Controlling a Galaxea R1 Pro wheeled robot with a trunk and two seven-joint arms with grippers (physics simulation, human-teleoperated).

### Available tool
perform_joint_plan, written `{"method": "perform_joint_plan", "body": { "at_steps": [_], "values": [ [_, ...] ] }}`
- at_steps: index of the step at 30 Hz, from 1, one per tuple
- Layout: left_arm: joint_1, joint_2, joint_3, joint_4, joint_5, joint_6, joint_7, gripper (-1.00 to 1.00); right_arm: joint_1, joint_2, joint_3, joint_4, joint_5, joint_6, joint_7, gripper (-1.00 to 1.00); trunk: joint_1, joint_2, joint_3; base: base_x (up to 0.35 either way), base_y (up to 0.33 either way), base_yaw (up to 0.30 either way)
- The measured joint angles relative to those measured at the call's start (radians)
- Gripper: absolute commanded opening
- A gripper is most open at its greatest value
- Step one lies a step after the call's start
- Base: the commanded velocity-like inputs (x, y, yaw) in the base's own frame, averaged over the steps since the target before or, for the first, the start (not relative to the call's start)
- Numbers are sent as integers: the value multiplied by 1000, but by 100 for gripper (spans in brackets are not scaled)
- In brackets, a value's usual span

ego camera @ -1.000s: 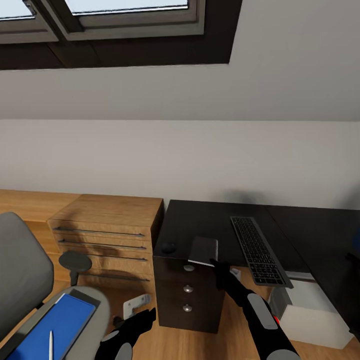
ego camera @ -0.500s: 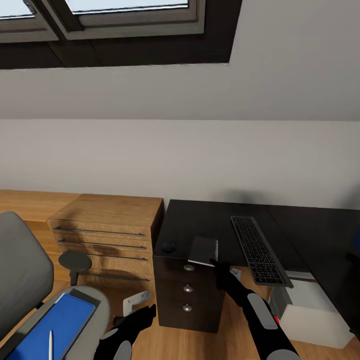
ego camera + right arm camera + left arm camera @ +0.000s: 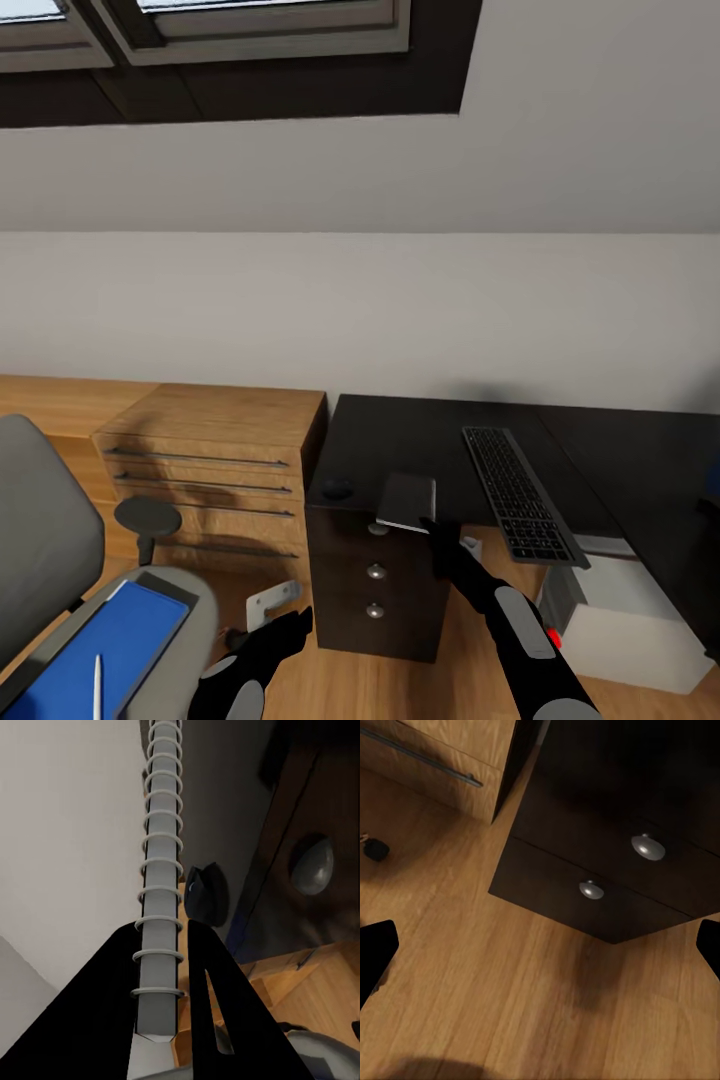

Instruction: In the bedroom, organize the workspace by keeping the computer under the desk, ensuring the monitor is on the desk, placing the keyboard on the desk next to the monitor, placing the mouse on the desk next to the keyboard, moving the folder from the swivel chair onto the desk next to the mouse, stacking the notebook on top of the folder with the pen on top of the notebook, and positioning the swivel chair next to the desk.

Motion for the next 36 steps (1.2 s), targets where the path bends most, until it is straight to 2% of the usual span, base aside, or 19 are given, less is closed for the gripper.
{"method": "perform_joint_plan", "body": {
  "at_steps": [18, 21, 26, 36],
  "values": [
    [0, 0, 0, 0, 0, 2, 0, 100, 1, 0, 0, 10, 1, -1, 2, -100, 69, -126, -56, 0, 0, 0],
    [0, 0, 0, 0, 1, 2, 0, 100, 0, 0, 1, 14, -30, 2, 4, -100, 80, -147, -66, 0, 0, 0],
    [0, 0, 0, 0, 1, 2, 0, 100, 0, 0, 3, -1, -28, 0, 6, -100, 100, -182, -81, 0, 0, 0],
    [0, 0, 0, 0, 0, 2, 0, 100, 0, 0, 1, -3, -24, -2, 3, -100, 100, -182, -81, 0, 0, 0]
  ]
}}
